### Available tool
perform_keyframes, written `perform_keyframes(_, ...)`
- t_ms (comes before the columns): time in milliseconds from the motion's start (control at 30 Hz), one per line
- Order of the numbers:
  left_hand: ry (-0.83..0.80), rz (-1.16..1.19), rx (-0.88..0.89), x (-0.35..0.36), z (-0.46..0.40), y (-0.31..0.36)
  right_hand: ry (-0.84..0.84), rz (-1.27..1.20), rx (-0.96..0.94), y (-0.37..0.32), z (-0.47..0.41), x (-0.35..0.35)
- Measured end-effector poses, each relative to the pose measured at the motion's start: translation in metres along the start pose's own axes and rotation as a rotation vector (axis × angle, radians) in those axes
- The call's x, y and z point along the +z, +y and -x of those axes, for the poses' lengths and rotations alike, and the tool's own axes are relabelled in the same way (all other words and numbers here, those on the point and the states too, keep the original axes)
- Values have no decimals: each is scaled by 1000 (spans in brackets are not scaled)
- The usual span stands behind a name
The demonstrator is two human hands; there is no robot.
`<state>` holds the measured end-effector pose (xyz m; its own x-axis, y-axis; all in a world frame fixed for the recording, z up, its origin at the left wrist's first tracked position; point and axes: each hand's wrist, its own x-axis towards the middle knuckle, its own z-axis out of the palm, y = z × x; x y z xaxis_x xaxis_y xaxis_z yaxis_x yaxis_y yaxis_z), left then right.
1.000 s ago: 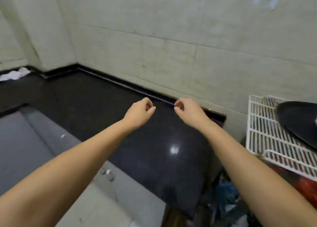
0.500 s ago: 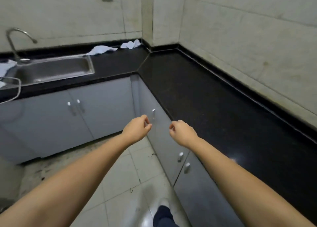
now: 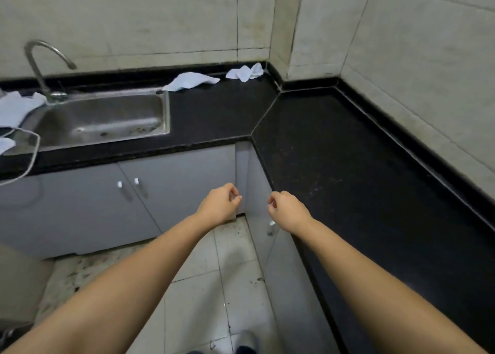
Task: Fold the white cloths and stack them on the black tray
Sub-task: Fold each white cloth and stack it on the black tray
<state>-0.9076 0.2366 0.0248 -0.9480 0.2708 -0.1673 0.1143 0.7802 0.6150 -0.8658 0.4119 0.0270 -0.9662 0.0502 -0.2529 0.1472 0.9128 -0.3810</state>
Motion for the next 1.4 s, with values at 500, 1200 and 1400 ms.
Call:
perform_keyframes(500, 8, 14, -58, -84, -304, -57, -71, -21, -20, -41, -325, -46)
perform_keyframes(1200, -15, -341, 107, -135, -768, -75, 141, -19, -18, -39, -761, -131)
perform_keyframes(1400, 36, -538, 153, -111, -825, -86, 217, 28, -21, -22, -812, -99)
